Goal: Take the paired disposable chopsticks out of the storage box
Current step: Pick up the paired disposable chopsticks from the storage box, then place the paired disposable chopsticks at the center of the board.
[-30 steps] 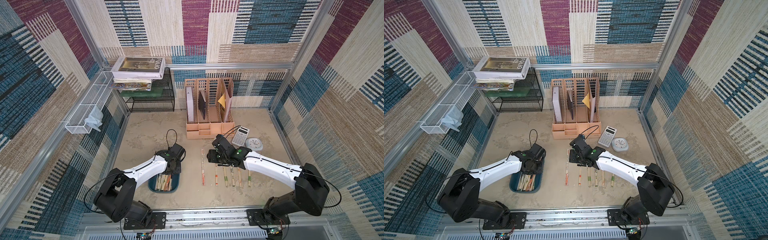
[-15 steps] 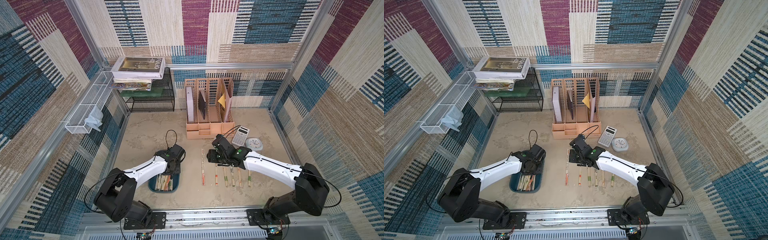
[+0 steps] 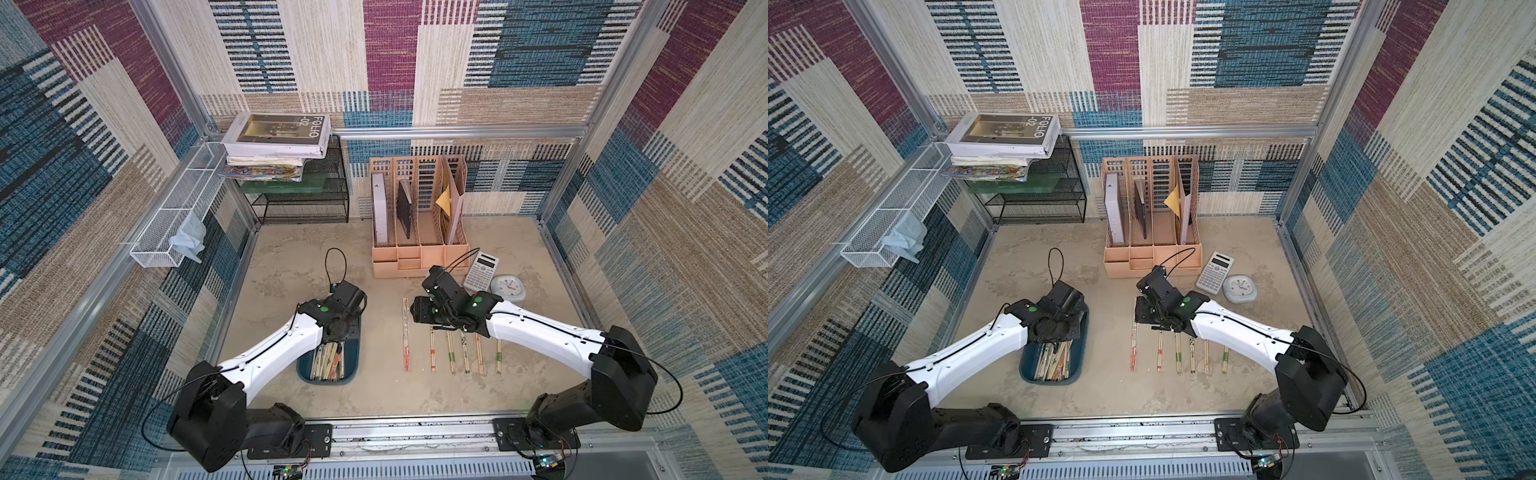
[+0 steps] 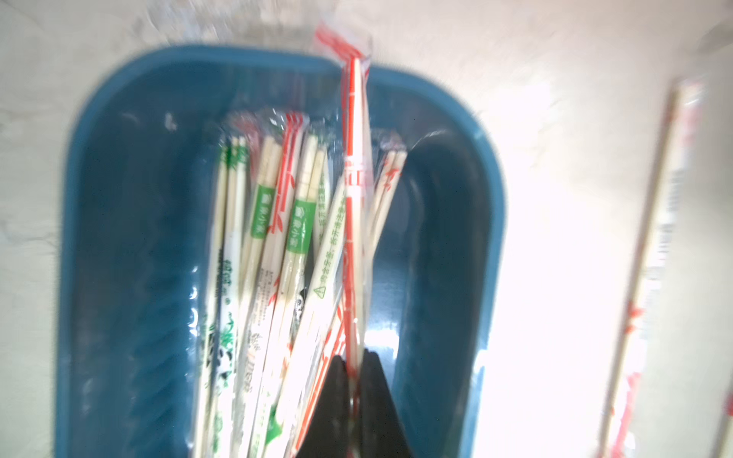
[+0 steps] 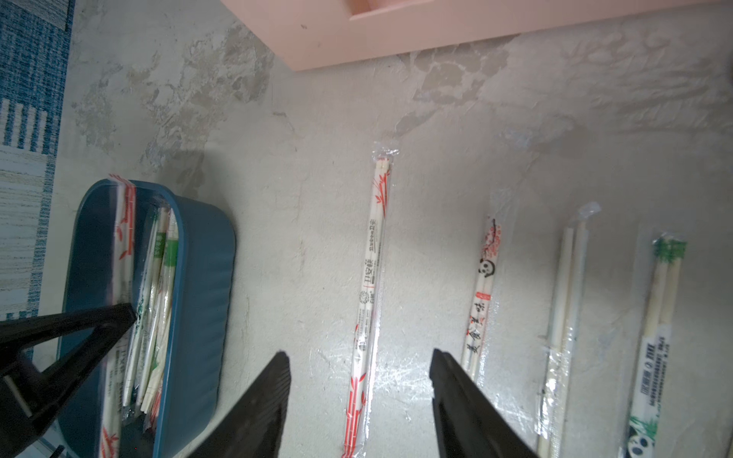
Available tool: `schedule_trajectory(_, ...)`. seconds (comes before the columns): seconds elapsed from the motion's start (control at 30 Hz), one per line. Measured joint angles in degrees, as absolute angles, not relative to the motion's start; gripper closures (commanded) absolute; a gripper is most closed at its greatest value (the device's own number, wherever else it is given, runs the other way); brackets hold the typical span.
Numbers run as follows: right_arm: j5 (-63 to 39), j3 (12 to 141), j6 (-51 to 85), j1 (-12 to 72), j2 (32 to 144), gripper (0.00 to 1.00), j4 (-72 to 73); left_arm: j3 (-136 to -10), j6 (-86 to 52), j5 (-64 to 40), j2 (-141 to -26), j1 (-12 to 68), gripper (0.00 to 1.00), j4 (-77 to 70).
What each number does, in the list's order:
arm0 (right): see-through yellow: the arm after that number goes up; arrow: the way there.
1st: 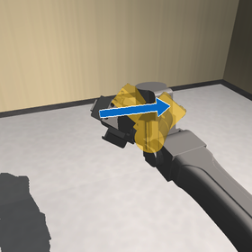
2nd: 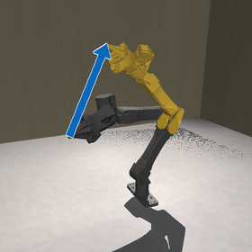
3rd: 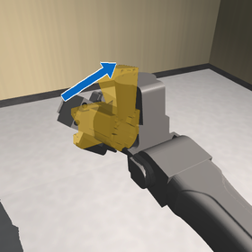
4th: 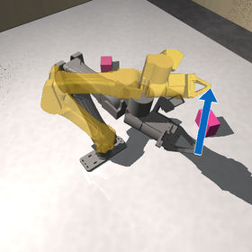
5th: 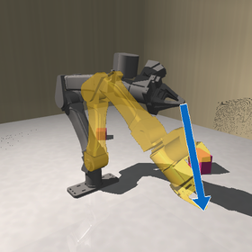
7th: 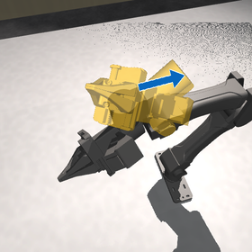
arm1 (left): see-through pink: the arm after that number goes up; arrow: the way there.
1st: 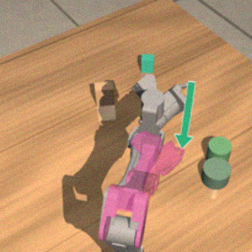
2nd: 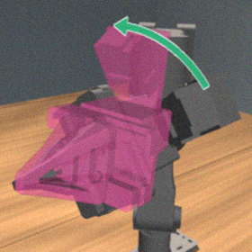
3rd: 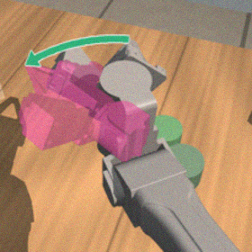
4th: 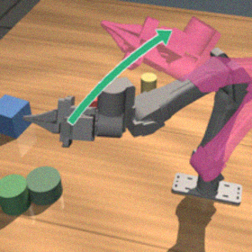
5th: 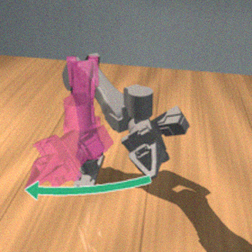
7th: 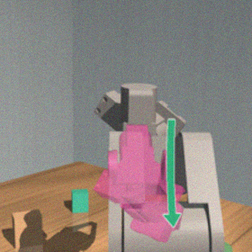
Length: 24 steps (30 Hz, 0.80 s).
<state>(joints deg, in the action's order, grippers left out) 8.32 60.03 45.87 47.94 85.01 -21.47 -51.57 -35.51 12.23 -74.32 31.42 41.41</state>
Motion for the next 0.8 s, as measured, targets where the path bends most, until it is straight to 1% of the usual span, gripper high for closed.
schedule_trajectory(0.13, 8.3, 60.3, 45.4, 48.0, 85.2, 0.40, -21.4, -54.8, -34.9, 11.5, -72.9, 31.5, 1.00, 42.8)
schedule_trajectory(0.27, 8.3, 59.9, 44.9, 48.1, 85.3, 0.40, -21.3, -57.3, -34.9, 10.0, -74.4, 32.8, 1.00, 42.9)
schedule_trajectory(0.67, 9.3, 54.1, 44.6, 45.6, 79.9, 0.33, -21.2, -64.5, -37.5, 9.1, -90.0, 41.5, 1.00, 38.6)
schedule_trajectory(0.8, 9.4, 52.4, 44.7, 45.0, 77.9, 0.32, -21.1, -66.2, -39.2, 9.4, -95.4, 43.7, 1.00, 36.3)
